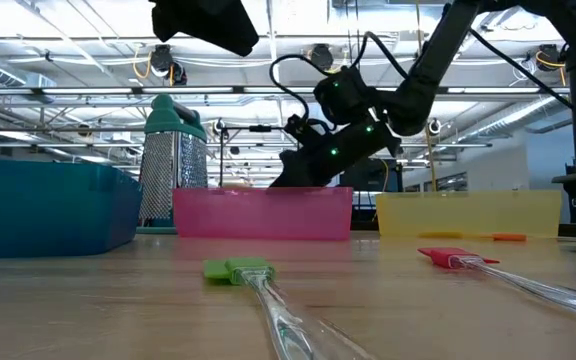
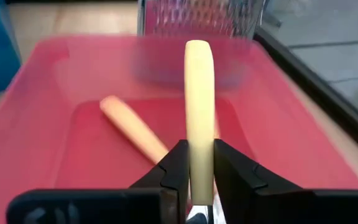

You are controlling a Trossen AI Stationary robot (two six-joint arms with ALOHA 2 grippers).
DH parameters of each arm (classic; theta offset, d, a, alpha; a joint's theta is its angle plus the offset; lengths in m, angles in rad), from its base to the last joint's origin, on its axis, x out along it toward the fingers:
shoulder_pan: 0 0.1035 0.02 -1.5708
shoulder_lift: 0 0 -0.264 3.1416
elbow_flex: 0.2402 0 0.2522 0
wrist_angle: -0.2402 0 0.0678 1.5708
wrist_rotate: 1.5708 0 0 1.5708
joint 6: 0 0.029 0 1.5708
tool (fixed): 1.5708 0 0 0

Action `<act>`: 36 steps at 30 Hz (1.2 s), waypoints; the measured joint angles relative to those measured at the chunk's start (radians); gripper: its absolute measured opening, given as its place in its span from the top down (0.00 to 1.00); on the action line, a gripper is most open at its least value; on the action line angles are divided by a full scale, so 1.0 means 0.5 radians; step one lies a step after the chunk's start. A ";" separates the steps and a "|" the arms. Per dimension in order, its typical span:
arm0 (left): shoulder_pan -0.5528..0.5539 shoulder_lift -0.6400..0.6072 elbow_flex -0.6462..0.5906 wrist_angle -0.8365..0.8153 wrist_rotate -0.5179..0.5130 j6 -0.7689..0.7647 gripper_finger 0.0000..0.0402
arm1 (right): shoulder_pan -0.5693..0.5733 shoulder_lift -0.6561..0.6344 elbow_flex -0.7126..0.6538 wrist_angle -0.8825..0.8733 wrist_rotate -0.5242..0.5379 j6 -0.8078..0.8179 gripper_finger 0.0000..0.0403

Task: Pick & Place Kitchen Items
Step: Put the yellow knife into the pink bin, then put the orange spatula into the yellow bin

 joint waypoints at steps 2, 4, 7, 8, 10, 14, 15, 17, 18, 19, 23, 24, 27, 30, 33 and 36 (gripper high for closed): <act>0.000 0.000 0.000 0.000 0.000 0.000 0.75 | 0.000 0.002 -0.001 -0.048 0.000 0.000 0.83; 0.001 0.000 0.000 0.004 0.000 0.000 0.75 | 0.000 0.001 -0.001 -0.074 0.000 0.001 0.80; 0.000 0.000 0.000 0.014 0.000 0.000 0.75 | 0.000 0.001 -0.001 -0.132 0.000 0.008 0.76; 0.000 0.000 0.000 0.017 0.000 -0.001 0.75 | 0.000 0.001 -0.001 -0.152 0.000 0.008 0.75; 0.000 0.000 0.000 0.018 0.001 -0.001 0.75 | 0.000 0.002 -0.001 -0.169 0.000 0.008 0.73; 0.000 0.000 0.000 0.020 0.001 0.006 0.75 | 0.000 0.001 -0.001 -0.168 0.001 0.008 0.68; 0.000 0.000 0.000 0.021 0.001 0.006 0.75 | 0.000 0.001 -0.001 -0.163 0.001 0.008 0.68; 0.000 0.000 0.000 0.021 0.000 0.006 0.75 | 0.001 0.001 -0.001 -0.128 0.001 0.008 0.66; 0.000 0.000 0.000 0.021 0.000 0.006 0.75 | 0.004 0.001 -0.001 -0.107 0.001 0.009 0.66; 0.000 0.000 0.000 0.021 0.000 0.006 0.75 | 0.007 0.001 -0.001 -0.088 0.002 0.009 0.65; 0.000 0.000 0.000 0.019 -0.028 0.007 0.75 | 0.041 -0.066 -0.004 -0.073 0.000 0.008 0.66; 0.001 0.000 0.000 0.019 -0.036 0.014 0.75 | 0.053 -0.098 -0.003 -0.075 0.000 0.008 0.66; 0.001 0.000 0.000 0.009 -0.041 0.053 0.75 | 0.097 -0.243 -0.002 -0.240 0.001 0.009 0.68; -0.004 0.000 0.000 0.011 -0.062 0.050 0.75 | 0.170 -0.426 -0.002 -0.431 0.000 0.009 0.69; 0.004 0.000 0.000 0.010 -0.068 0.043 0.75 | 0.263 -0.629 -0.002 -0.731 0.000 0.008 0.70; 0.006 0.001 0.000 0.017 -0.069 0.042 0.75 | 0.361 -0.808 -0.002 -1.042 0.003 0.009 0.70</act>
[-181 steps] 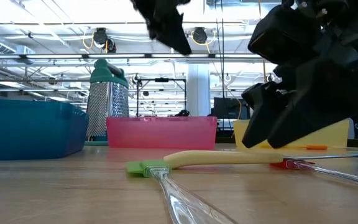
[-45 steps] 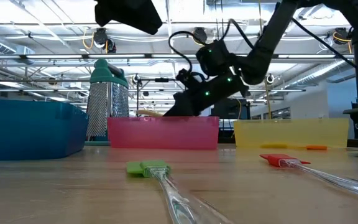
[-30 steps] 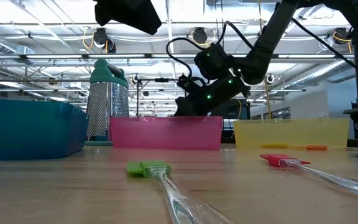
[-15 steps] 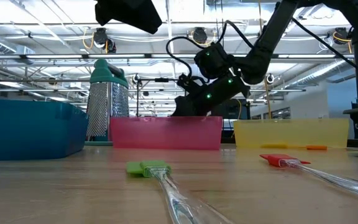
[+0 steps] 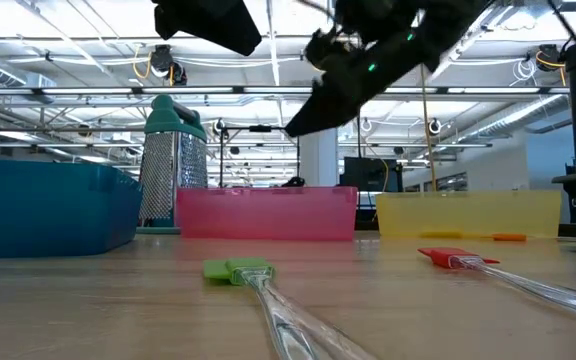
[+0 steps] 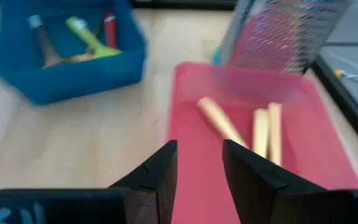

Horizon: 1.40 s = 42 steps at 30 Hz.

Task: Pick & Place Kitchen Items
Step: Put the orange spatula into the yellow bin

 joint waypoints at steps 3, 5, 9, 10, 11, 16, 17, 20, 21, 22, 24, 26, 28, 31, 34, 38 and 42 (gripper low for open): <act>0.002 0.000 0.000 0.002 -0.001 -0.008 0.75 | 0.094 -0.148 0.001 -0.284 0.004 0.047 0.69; 0.002 0.000 0.000 0.002 0.000 -0.031 0.75 | 0.152 -0.217 -0.005 -0.464 0.038 0.119 0.67; 0.001 0.000 0.000 0.003 0.000 -0.037 0.75 | 0.261 -0.309 -0.119 -0.619 0.294 0.198 0.62; 0.001 0.000 0.000 0.004 -0.001 -0.043 0.75 | 0.286 -0.332 -0.164 -0.623 0.356 0.240 0.60; 0.001 0.000 0.000 0.005 -0.001 -0.044 0.75 | 0.310 -0.354 -0.215 -0.620 0.405 0.298 0.59; 0.001 0.000 0.000 0.005 -0.001 -0.044 0.75 | 0.417 -0.479 -0.481 -0.623 0.417 0.562 0.55; 0.001 0.000 0.000 0.005 -0.001 -0.044 0.75 | 0.436 -0.510 -0.531 -0.618 0.419 0.589 0.55; 0.001 0.000 0.000 0.005 -0.001 -0.037 0.75 | 0.477 -0.595 -0.679 -0.624 0.419 0.638 0.55; 0.001 0.000 0.000 0.005 -0.001 -0.037 0.75 | 0.485 -0.626 -0.726 -0.622 0.419 0.648 0.56; 0.001 0.000 0.000 0.005 -0.001 -0.037 0.75 | 0.491 -0.656 -0.771 -0.619 0.419 0.664 0.56; 0.001 0.000 0.000 0.005 -0.001 -0.036 0.75 | 0.496 -0.706 -0.860 -0.620 0.420 0.717 0.56; 0.001 0.000 0.000 0.005 -0.002 -0.036 0.75 | 0.488 -0.753 -0.950 -0.624 0.433 0.777 0.56; 0.001 0.000 0.000 0.007 -0.002 -0.033 0.75 | 0.480 -0.801 -1.034 -0.621 0.488 0.829 0.55; 0.002 0.000 0.000 0.007 -0.002 -0.029 0.75 | 0.464 -0.865 -1.143 -0.668 0.612 0.893 0.55; 0.003 0.000 0.000 0.007 -0.003 -0.029 0.75 | 0.434 -0.929 -1.211 -0.780 0.736 0.960 0.55; 0.003 0.000 0.000 0.006 -0.026 -0.030 0.75 | 0.360 -0.991 -1.293 -0.908 0.817 1.035 0.55; 0.003 0.000 0.000 0.011 -0.037 -0.021 0.75 | 0.257 -1.011 -1.376 -0.908 0.892 1.109 0.55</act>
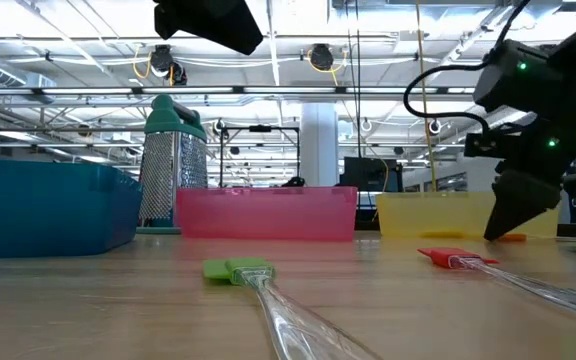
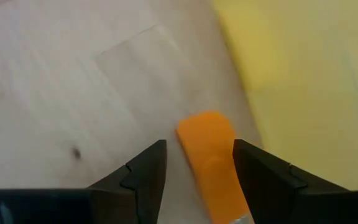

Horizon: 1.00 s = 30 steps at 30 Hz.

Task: Pick & Place Kitchen Items
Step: Put the orange spatula into the yellow bin

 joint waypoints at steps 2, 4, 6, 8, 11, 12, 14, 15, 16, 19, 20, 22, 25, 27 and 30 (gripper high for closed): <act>0.000 0.000 0.000 0.003 -0.001 0.000 0.75 | -0.059 0.000 -0.024 0.010 0.006 0.010 0.55; 0.000 0.000 0.000 0.003 -0.001 0.000 0.75 | -0.101 0.001 -0.034 0.011 0.021 0.014 0.55; 0.000 0.000 0.000 0.003 -0.001 0.000 0.75 | -0.136 0.002 -0.034 0.014 0.021 0.015 0.55; 0.000 0.000 0.000 0.003 -0.002 0.002 0.75 | -0.166 0.002 -0.034 0.014 0.010 0.012 0.55; 0.000 0.000 0.000 0.003 -0.002 0.007 0.75 | -0.195 0.002 -0.034 0.012 -0.013 0.011 0.55; 0.000 0.000 0.000 0.003 -0.002 0.010 0.75 | -0.205 0.002 -0.033 0.012 -0.050 0.011 0.55; 0.000 0.000 0.000 0.002 -0.002 0.031 0.75 | -0.221 0.002 -0.032 0.012 -0.145 -0.007 0.55; 0.000 0.000 0.000 0.003 -0.002 0.033 0.75 | -0.225 0.002 -0.032 0.002 -0.180 -0.017 0.55; 0.000 0.000 0.000 0.003 -0.002 0.033 0.75 | -0.226 0.002 -0.032 -0.010 -0.214 -0.023 0.56; 0.000 0.000 0.000 0.003 -0.002 0.032 0.75 | -0.225 0.002 -0.033 -0.033 -0.248 -0.045 0.61; 0.000 0.000 0.000 0.002 -0.002 0.035 0.75 | -0.225 0.003 -0.033 -0.042 -0.258 -0.058 0.63; 0.000 0.000 0.000 0.003 -0.002 0.038 0.75 | -0.224 0.004 -0.033 -0.046 -0.278 -0.068 0.69; 0.000 0.000 0.000 0.002 -0.002 0.036 0.75 | -0.223 0.005 -0.035 -0.051 -0.322 -0.073 0.78; 0.000 0.000 0.000 0.003 -0.002 0.038 0.75 | -0.223 0.005 -0.035 -0.049 -0.350 -0.073 0.84; 0.000 0.000 0.000 0.002 -0.002 0.038 0.75 | -0.222 0.005 -0.035 -0.046 -0.374 -0.073 0.93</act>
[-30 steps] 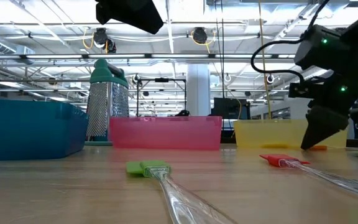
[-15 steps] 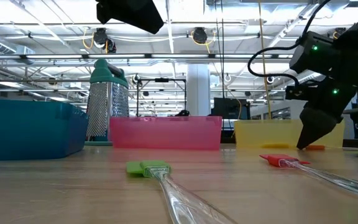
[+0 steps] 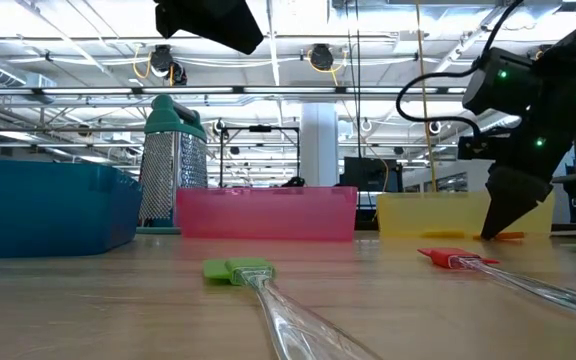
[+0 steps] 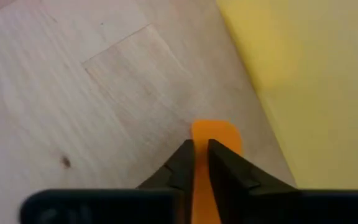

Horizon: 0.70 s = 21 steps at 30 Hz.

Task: Pick & Place Kitchen Items
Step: Put the orange spatula into the yellow bin

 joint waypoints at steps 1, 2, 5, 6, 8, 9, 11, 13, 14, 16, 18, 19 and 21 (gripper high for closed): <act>0.000 0.000 0.000 0.001 0.000 0.000 0.75 | 0.000 0.000 0.000 0.007 -0.006 0.001 0.96; 0.000 0.000 0.000 0.000 0.000 0.000 0.75 | 0.001 0.000 -0.001 0.021 -0.011 0.001 0.98; 0.000 0.000 0.000 0.000 0.000 0.000 0.75 | 0.004 0.000 -0.001 0.076 -0.069 -0.007 0.98; 0.000 0.000 0.000 0.000 0.000 0.000 0.75 | 0.005 -0.001 -0.002 0.098 -0.098 -0.017 0.98; 0.000 0.000 0.000 0.000 0.000 0.000 0.75 | 0.018 0.000 -0.001 0.153 -0.174 -0.002 0.99; 0.000 0.000 0.000 0.000 0.000 0.000 0.75 | 0.028 0.001 -0.001 0.171 -0.215 0.016 1.00; 0.000 0.000 0.000 -0.001 0.000 0.001 0.75 | 0.057 -0.006 -0.002 0.208 -0.201 0.034 1.00; 0.000 0.000 0.000 0.000 0.001 0.001 0.75 | 0.099 0.000 -0.002 0.243 -0.194 0.055 1.00; 0.000 0.000 0.000 -0.001 0.000 0.001 0.75 | 0.115 -0.003 -0.002 0.271 -0.183 0.053 1.00; 0.004 0.000 0.001 -0.004 0.001 0.002 0.75 | 0.142 -0.021 0.001 0.274 -0.148 0.018 1.00; 0.006 0.000 0.001 -0.010 0.000 0.003 0.75 | 0.152 -0.039 0.011 0.254 -0.031 0.014 1.00; 0.008 0.000 0.001 -0.008 0.000 0.002 0.75 | 0.151 -0.058 0.010 0.238 0.019 0.021 1.00; 0.010 0.000 0.001 -0.008 0.001 0.002 0.75 | 0.137 -0.087 0.010 0.226 0.064 0.002 0.99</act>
